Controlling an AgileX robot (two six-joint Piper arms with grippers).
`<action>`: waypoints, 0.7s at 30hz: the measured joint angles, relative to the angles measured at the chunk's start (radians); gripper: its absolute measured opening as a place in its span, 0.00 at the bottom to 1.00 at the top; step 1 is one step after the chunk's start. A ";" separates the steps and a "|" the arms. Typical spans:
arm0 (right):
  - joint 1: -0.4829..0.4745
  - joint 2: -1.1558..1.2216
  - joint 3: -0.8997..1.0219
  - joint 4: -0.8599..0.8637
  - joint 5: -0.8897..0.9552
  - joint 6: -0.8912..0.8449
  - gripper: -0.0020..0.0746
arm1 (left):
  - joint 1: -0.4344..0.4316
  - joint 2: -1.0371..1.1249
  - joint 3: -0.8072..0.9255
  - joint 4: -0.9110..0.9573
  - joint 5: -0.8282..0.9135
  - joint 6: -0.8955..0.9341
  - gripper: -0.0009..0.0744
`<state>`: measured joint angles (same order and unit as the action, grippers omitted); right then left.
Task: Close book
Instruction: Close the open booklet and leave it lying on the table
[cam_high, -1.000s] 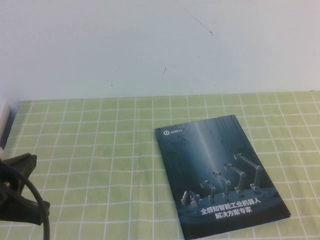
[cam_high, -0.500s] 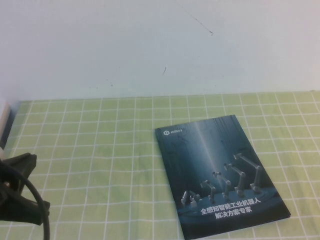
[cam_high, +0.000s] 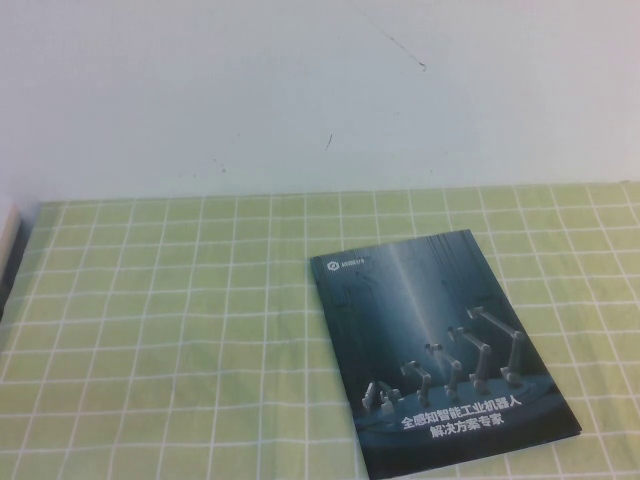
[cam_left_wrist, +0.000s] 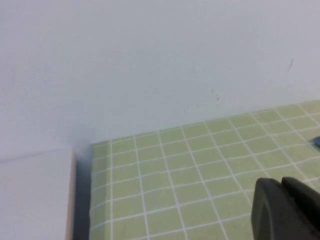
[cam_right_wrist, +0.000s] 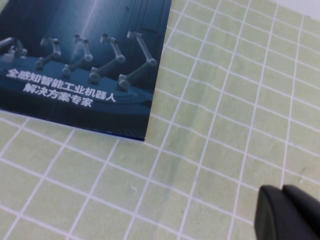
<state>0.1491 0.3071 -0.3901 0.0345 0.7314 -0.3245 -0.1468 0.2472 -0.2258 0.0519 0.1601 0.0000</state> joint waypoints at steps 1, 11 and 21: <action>0.000 0.000 0.000 0.000 0.000 0.000 0.02 | 0.021 -0.030 0.043 -0.017 -0.031 0.014 0.01; 0.000 0.000 0.000 0.000 0.001 0.000 0.02 | 0.099 -0.254 0.248 -0.138 0.104 0.043 0.01; 0.000 0.000 0.000 0.000 0.006 0.000 0.02 | 0.099 -0.258 0.246 -0.169 0.152 0.054 0.01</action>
<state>0.1491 0.3071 -0.3901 0.0345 0.7376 -0.3245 -0.0478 -0.0112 0.0203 -0.1166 0.3116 0.0540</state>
